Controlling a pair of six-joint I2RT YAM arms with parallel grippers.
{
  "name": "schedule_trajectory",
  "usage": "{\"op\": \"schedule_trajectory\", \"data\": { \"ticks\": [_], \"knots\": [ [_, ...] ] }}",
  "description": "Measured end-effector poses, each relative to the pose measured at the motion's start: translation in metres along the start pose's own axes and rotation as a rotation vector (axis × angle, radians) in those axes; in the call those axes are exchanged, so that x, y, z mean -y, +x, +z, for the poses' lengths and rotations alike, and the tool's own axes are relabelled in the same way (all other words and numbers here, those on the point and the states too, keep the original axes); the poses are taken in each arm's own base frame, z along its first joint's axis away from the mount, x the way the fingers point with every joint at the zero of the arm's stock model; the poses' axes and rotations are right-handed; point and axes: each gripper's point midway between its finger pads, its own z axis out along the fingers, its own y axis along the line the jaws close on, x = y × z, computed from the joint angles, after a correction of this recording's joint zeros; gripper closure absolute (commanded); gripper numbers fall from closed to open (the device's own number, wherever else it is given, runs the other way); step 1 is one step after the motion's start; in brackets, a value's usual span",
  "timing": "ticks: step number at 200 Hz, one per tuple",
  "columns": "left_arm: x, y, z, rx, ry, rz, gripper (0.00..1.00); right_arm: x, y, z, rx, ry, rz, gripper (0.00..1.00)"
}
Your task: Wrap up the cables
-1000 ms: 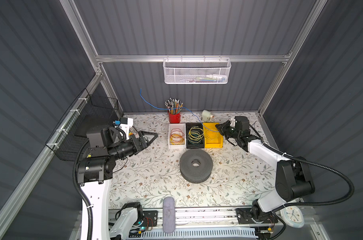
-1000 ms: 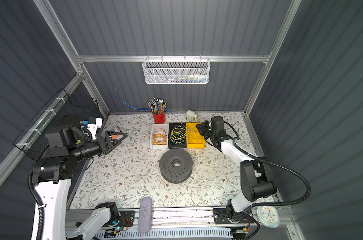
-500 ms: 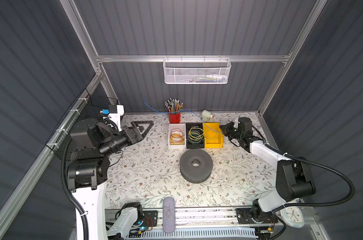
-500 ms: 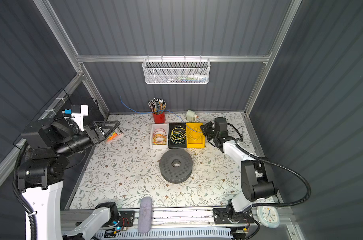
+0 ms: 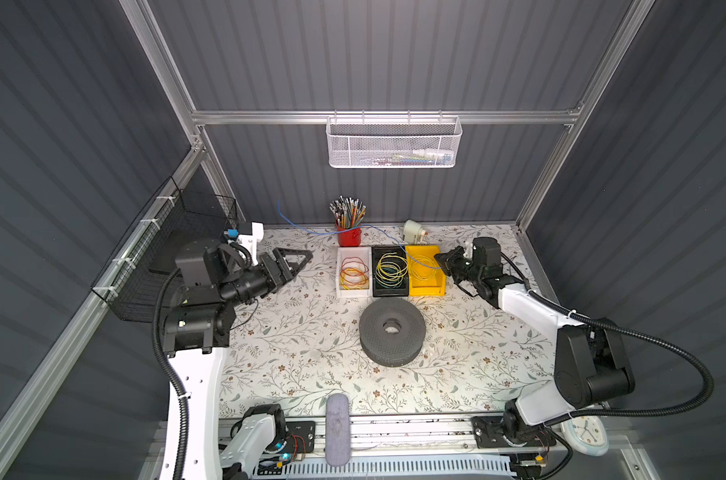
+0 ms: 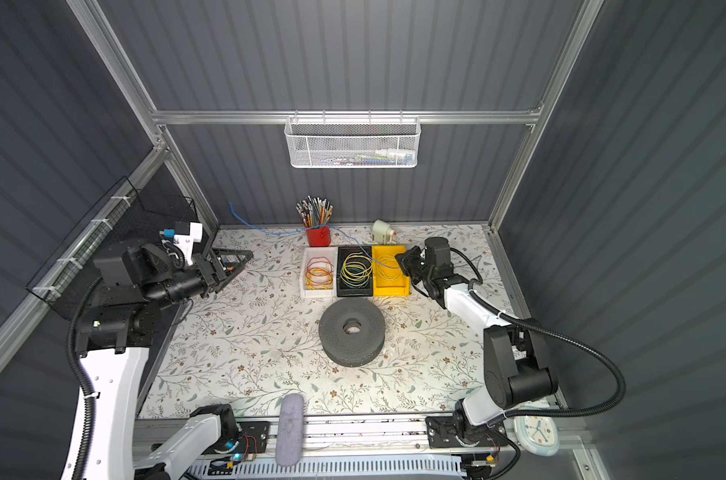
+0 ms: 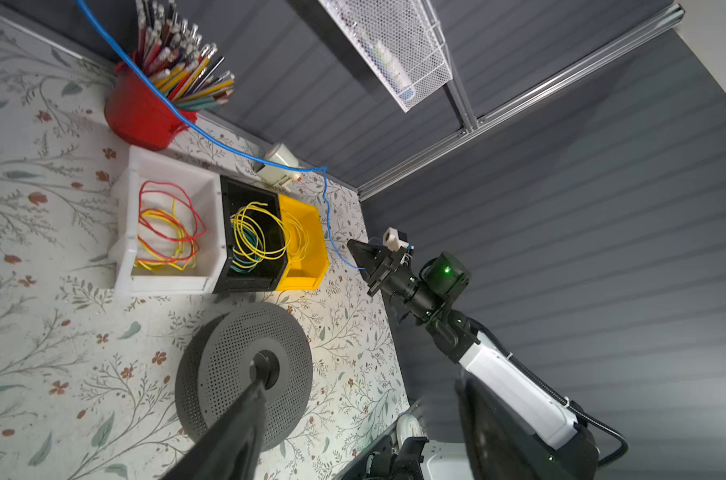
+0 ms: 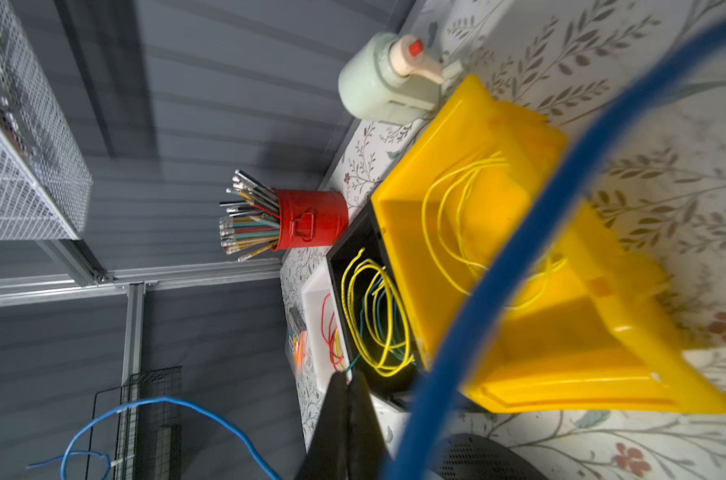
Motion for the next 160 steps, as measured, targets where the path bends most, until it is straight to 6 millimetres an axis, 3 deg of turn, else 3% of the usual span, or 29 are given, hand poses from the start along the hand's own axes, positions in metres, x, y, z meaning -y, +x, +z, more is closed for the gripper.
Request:
{"op": "schedule_trajectory", "data": {
  "ticks": [25,55,99,126,160],
  "knots": [
    [-0.029,0.026,0.009,-0.029,0.000,-0.080,0.29,-0.036,0.016,0.007,-0.061,-0.055,-0.032,1.00],
    [-0.034,0.033,0.014,-0.035,0.013,-0.090,0.33,-0.063,0.035,0.007,-0.104,-0.093,-0.060,1.00],
    [-0.036,0.045,0.034,-0.106,-0.034,-0.022,0.29,-0.073,0.043,0.002,-0.120,-0.093,-0.067,1.00],
    [-0.026,0.062,0.065,-0.191,-0.083,0.079,0.28,-0.077,0.042,-0.002,-0.115,-0.101,-0.070,1.00],
    [-0.016,0.100,0.107,-0.271,-0.114,0.220,0.25,-0.076,0.042,-0.002,-0.114,-0.098,-0.069,1.00]
  ]
}}
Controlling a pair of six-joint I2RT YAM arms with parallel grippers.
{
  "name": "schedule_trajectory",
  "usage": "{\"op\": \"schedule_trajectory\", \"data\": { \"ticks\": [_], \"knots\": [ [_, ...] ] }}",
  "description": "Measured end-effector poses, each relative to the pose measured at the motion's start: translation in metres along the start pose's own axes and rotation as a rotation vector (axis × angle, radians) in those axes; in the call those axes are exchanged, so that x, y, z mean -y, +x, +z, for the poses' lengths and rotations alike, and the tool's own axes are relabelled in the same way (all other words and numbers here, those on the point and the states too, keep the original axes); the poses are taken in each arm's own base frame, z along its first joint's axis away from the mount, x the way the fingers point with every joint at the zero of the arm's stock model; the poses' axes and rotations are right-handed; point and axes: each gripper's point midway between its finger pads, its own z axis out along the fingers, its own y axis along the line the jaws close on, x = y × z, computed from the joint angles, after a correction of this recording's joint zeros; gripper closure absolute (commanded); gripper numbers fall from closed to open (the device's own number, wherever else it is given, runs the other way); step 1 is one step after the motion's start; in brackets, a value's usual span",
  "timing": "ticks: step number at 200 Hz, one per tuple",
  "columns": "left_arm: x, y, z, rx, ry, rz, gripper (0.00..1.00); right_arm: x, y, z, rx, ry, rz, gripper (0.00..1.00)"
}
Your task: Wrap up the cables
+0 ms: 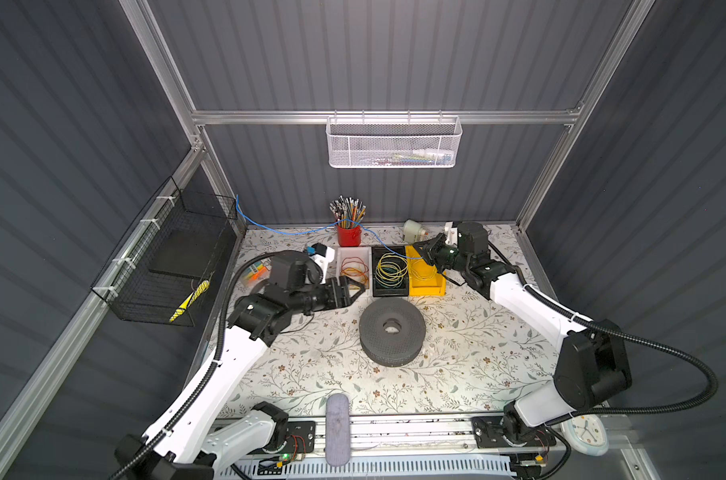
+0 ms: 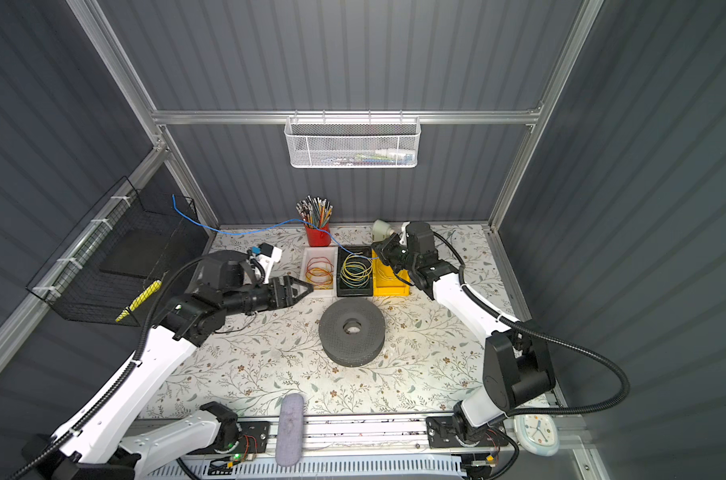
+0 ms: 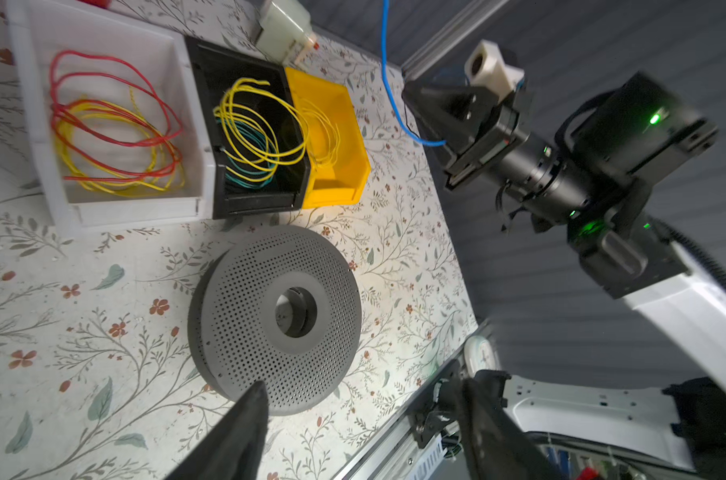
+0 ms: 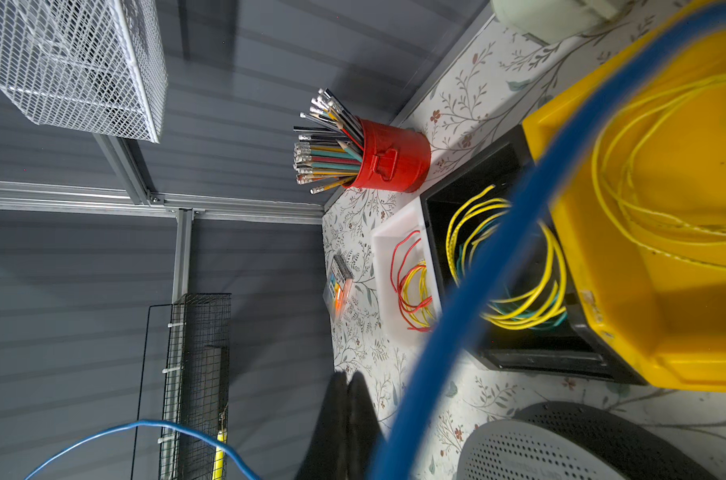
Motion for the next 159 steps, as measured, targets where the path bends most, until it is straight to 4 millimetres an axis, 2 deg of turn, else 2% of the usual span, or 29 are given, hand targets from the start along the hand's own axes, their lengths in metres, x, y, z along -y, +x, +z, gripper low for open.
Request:
{"op": "schedule_trajectory", "data": {
  "ticks": [20,39,57,77,124,143,159],
  "knots": [
    [0.003,0.012,0.022,0.010,0.007,0.048,0.24,0.000,0.000,0.000,-0.001,0.001,0.001,1.00],
    [0.007,0.024,0.052,0.005,0.013,0.087,0.24,0.001,0.000,0.000,-0.002,0.002,0.001,1.00],
    [0.025,0.029,0.084,0.011,0.050,0.132,0.29,0.001,0.001,0.000,-0.003,0.004,0.002,1.00],
    [0.040,0.025,0.108,0.057,0.093,0.135,0.35,-0.002,0.001,-0.005,0.000,0.000,0.000,1.00],
    [0.062,-0.017,0.129,0.245,0.204,0.082,0.35,-0.033,0.002,-0.041,0.032,-0.077,-0.031,1.00],
    [0.067,-0.028,0.130,0.302,0.233,0.071,0.33,-0.034,0.003,-0.043,0.034,-0.084,-0.034,1.00],
    [0.072,-0.037,0.126,0.358,0.260,0.066,0.33,-0.027,0.008,-0.040,0.023,-0.067,-0.028,1.00]
  ]
}}
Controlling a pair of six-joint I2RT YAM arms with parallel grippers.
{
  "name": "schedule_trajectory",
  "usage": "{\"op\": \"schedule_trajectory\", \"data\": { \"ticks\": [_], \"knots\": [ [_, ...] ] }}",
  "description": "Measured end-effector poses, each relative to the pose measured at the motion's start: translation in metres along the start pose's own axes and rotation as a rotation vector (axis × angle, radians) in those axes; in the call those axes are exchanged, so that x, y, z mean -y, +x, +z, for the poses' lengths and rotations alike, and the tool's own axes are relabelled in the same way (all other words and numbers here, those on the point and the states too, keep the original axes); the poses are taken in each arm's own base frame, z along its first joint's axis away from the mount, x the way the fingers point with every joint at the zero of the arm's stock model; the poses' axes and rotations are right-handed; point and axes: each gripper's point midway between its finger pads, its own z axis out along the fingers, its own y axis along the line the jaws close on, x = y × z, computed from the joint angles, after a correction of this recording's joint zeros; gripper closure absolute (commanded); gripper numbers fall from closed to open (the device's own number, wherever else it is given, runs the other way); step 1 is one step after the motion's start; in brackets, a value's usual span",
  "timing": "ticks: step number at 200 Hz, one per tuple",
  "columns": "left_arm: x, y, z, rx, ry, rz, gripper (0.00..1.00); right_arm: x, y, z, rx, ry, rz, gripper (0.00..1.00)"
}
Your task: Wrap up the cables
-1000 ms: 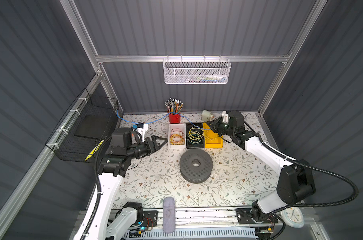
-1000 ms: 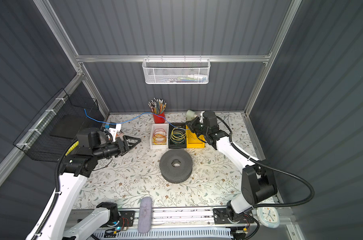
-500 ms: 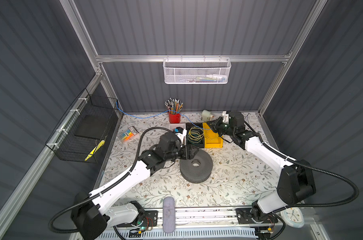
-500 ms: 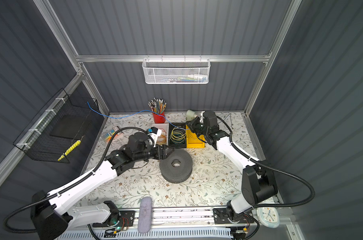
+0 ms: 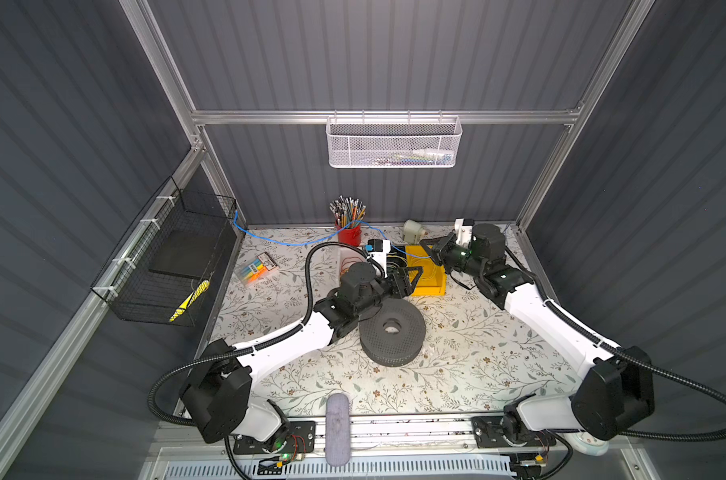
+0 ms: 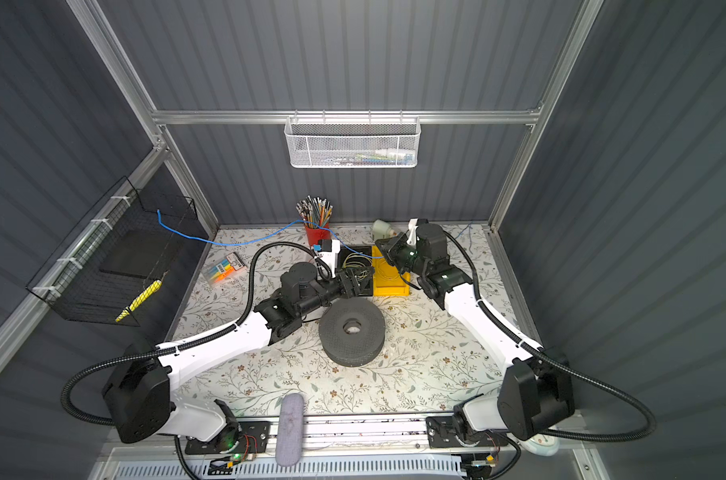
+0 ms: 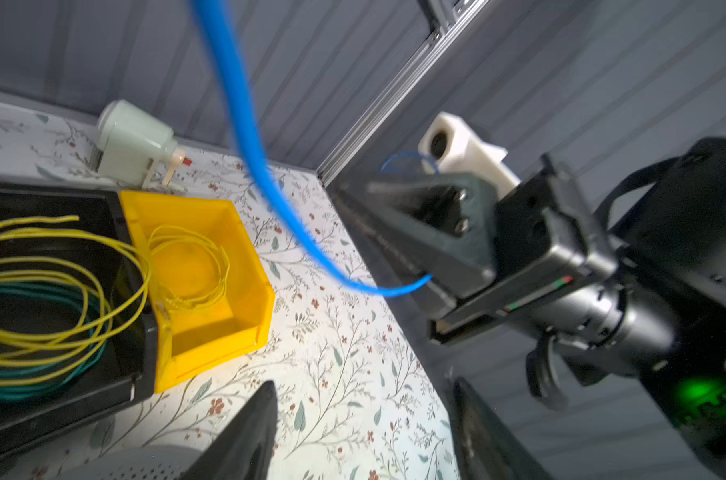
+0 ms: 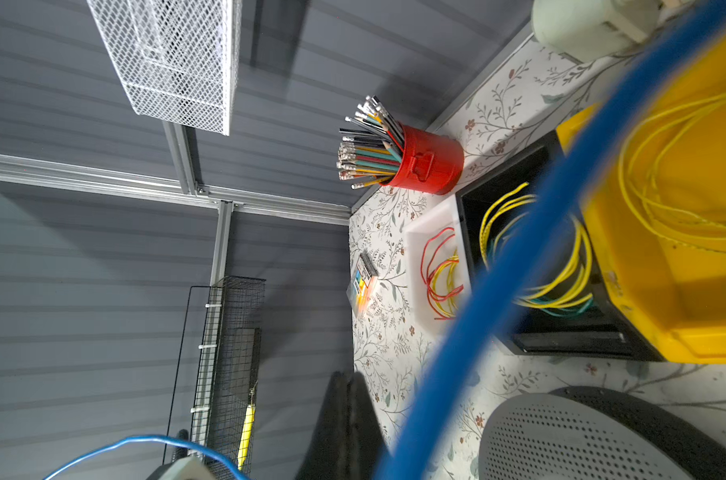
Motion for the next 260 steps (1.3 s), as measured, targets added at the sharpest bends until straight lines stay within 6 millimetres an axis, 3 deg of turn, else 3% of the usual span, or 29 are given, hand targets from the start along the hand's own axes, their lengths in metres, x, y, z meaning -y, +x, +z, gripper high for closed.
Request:
{"op": "schedule_trajectory", "data": {
  "ticks": [34,76,130,178,215,235,245,251,260],
  "knots": [
    [0.004,-0.013,0.008,0.075,0.031,0.006,0.35,0.009,0.011,0.006,-0.029,0.021,0.005,1.00],
    [-0.022,-0.011,0.020,0.097,-0.042,-0.008,0.48,0.003,0.017,0.005,-0.039,0.010,-0.002,1.00],
    [-0.035,-0.030,0.021,0.163,-0.053,-0.044,0.53,-0.002,0.022,-0.002,-0.040,-0.002,-0.009,1.00],
    [-0.041,-0.034,0.028,0.175,-0.050,-0.079,0.70,-0.001,0.030,-0.001,-0.056,0.001,-0.012,1.00],
    [-0.037,-0.035,0.032,0.179,-0.016,-0.106,0.89,0.006,0.030,0.000,-0.050,0.020,-0.007,1.00],
    [-0.033,-0.038,0.032,0.181,0.000,-0.117,0.92,0.009,0.030,0.001,-0.050,0.027,-0.005,1.00],
    [-0.031,-0.040,0.033,0.183,0.004,-0.123,1.00,0.010,0.030,0.001,-0.050,0.028,-0.004,1.00],
    [-0.030,-0.041,0.033,0.182,0.007,-0.122,1.00,0.010,0.030,0.001,-0.050,0.029,-0.004,1.00],
    [-0.029,-0.042,0.033,0.179,0.008,-0.128,1.00,0.011,0.030,0.001,-0.050,0.031,-0.004,0.92]
  ]
}}
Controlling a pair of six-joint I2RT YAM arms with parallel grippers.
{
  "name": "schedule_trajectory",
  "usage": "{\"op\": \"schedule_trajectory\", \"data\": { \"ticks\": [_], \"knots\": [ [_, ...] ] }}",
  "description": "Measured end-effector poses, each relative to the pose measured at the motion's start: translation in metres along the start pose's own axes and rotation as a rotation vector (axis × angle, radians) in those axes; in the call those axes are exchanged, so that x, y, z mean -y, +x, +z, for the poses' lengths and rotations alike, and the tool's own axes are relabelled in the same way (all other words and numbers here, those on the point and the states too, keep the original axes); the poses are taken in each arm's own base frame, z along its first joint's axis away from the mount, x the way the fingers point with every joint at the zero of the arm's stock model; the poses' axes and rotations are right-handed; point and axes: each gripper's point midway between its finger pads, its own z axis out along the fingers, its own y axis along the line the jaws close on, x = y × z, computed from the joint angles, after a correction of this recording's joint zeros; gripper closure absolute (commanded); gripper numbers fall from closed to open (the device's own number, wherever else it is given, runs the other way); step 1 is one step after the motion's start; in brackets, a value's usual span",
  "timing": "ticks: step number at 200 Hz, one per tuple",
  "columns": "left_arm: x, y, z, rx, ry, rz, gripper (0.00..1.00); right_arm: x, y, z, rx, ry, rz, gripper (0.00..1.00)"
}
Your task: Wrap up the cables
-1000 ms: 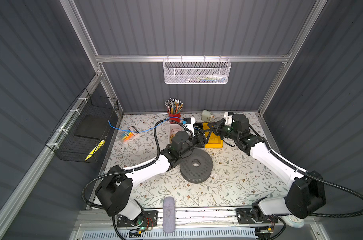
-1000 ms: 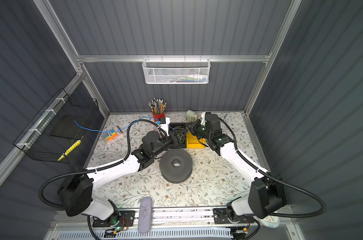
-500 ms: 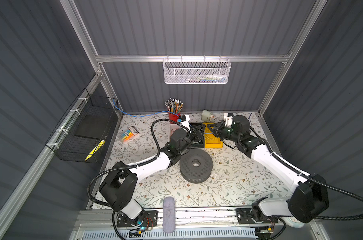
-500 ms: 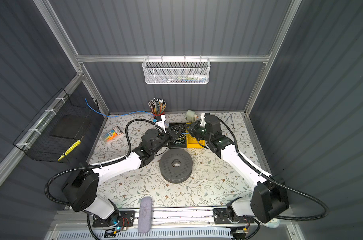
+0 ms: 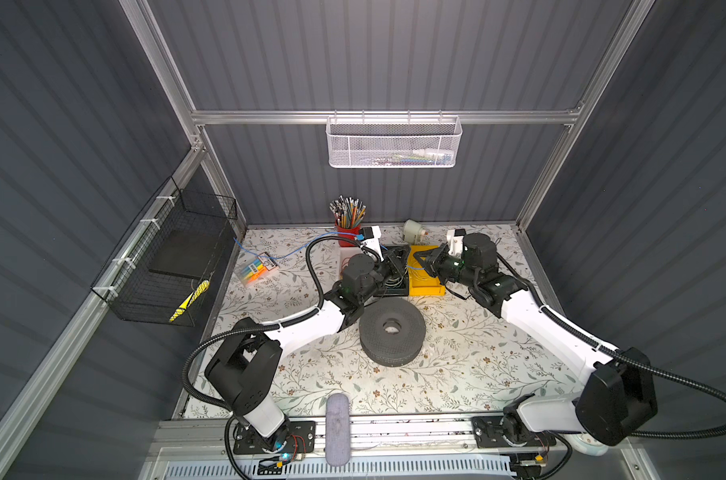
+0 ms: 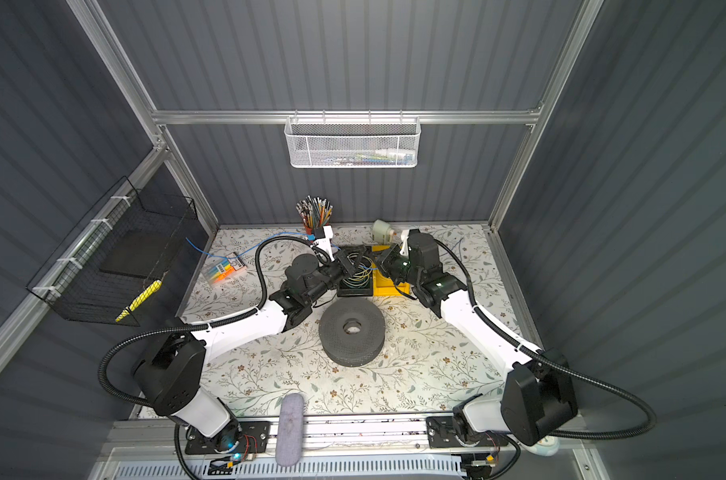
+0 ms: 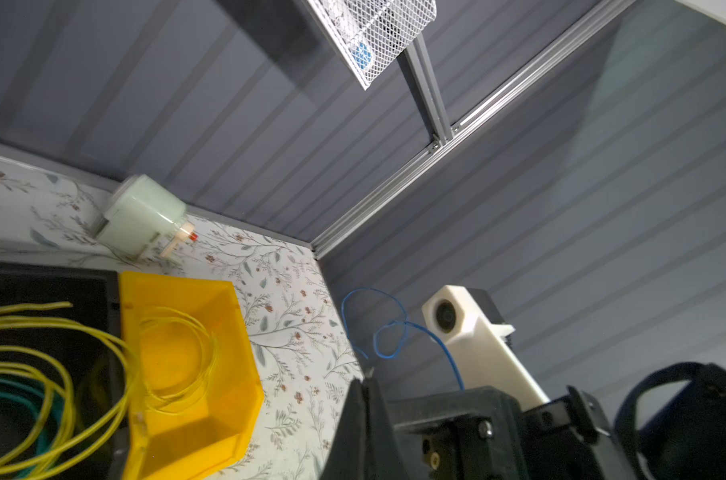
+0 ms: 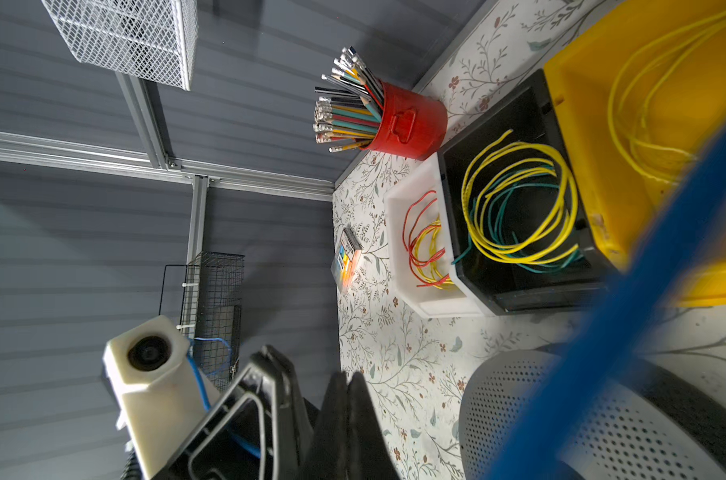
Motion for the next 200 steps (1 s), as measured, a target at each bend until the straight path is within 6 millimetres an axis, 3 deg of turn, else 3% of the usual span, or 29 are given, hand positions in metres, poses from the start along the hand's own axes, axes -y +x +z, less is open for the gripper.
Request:
{"op": "schedule_trajectory", "data": {
  "ticks": [21,29,76,100,152,200],
  "knots": [
    [0.003,-0.001,0.002,-0.016,-0.003,-0.001,1.00,-0.004,0.000,0.000,0.000,-0.015,-0.008,0.55],
    [0.004,-0.001,0.003,-0.023,-0.007,-0.001,1.00,-0.005,0.000,0.000,0.000,-0.020,-0.005,0.46],
    [-0.004,-0.001,0.001,-0.075,-0.063,0.001,1.00,0.012,0.012,-0.011,-0.030,-0.015,0.001,0.27],
    [-0.010,0.004,-0.005,-0.117,-0.110,0.021,1.00,0.029,0.016,-0.039,-0.020,-0.017,0.008,0.23],
    [0.005,-0.014,-0.016,-0.144,-0.128,0.071,1.00,0.064,0.011,-0.134,0.101,0.052,-0.026,0.22],
    [0.014,-0.010,-0.030,-0.226,-0.150,0.084,1.00,0.113,-0.003,-0.180,0.197,0.227,-0.048,0.27]
  ]
}}
